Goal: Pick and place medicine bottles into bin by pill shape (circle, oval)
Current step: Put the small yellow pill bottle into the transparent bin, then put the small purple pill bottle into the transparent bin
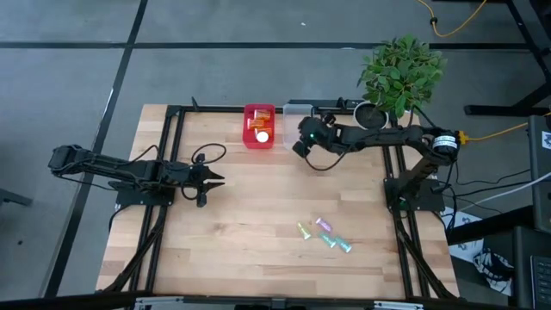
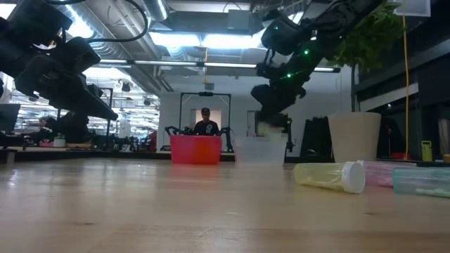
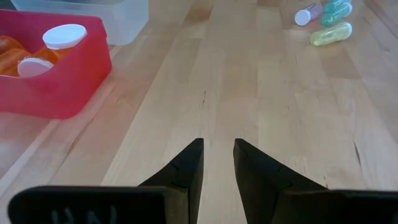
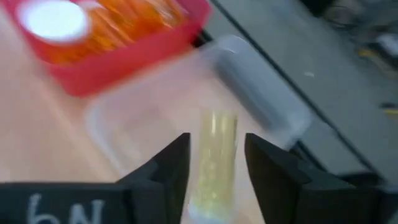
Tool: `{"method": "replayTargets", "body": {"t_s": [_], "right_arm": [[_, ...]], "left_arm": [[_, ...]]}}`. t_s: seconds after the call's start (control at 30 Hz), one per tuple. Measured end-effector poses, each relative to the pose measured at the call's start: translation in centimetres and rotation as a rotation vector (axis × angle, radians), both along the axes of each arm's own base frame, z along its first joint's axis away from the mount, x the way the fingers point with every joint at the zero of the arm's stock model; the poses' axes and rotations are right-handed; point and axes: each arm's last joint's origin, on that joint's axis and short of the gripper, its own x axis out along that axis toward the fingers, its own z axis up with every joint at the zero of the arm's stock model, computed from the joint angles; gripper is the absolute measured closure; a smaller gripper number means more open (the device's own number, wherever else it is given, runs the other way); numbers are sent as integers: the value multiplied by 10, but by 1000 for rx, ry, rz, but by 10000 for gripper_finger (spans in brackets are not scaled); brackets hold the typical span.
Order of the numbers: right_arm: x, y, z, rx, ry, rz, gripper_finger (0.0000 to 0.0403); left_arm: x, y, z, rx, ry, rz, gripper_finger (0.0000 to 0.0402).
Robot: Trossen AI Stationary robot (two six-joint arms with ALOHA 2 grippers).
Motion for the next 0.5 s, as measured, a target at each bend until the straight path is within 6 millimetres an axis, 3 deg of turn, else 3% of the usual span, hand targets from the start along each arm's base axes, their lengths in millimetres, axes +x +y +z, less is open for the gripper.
{"method": "replayTargets", "body": {"t_s": [0.23, 0.4, 0.5], "right_arm": [[2, -5, 2, 59, -67, 51, 179], [5, 3, 4, 67, -89, 67, 167], [6, 13, 16, 41, -130, 118, 167]], "left_arm": [[0, 0, 0, 0, -1, 0, 319], [0, 0, 0, 1, 0, 0, 319], [0, 0, 0, 1, 0, 0, 319]]}}
